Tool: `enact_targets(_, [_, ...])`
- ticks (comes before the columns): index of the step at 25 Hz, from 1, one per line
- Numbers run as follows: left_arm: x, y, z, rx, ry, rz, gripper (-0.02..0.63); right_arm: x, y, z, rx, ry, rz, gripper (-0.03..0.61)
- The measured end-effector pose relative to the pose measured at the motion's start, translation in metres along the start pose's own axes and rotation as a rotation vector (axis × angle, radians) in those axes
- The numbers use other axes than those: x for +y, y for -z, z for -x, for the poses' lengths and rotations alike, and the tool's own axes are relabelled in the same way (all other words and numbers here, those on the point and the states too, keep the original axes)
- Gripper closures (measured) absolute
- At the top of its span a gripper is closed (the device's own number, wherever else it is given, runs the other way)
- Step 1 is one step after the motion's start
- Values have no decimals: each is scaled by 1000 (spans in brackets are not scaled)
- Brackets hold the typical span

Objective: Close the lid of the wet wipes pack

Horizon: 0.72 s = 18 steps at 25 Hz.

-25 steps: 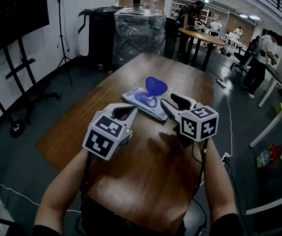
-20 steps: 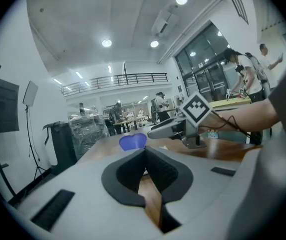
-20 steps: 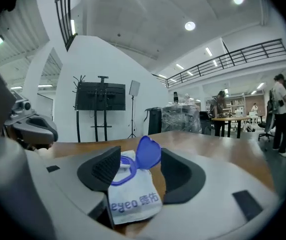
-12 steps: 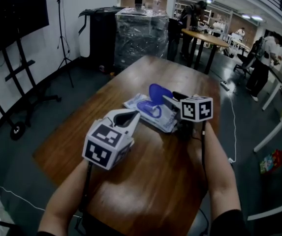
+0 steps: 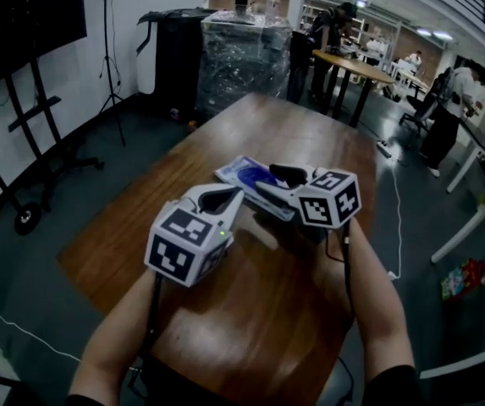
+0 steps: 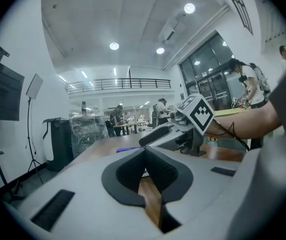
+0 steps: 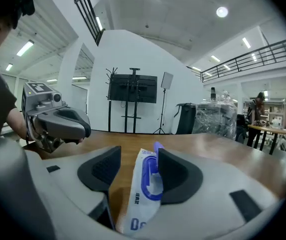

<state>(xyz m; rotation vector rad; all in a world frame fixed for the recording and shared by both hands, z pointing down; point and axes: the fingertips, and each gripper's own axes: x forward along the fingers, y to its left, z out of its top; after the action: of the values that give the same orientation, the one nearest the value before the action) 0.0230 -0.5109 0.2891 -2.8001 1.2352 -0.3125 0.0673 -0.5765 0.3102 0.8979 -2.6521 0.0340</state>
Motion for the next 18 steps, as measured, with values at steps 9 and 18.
enact_targets(9, [2, -8, 9, -27, -3, 10, 607, -18, 16, -24, 170, 41, -77, 482])
enact_targets(18, [7, 2, 7, 2, -18, 21, 607, -19, 41, -40, 299, 78, -17, 560])
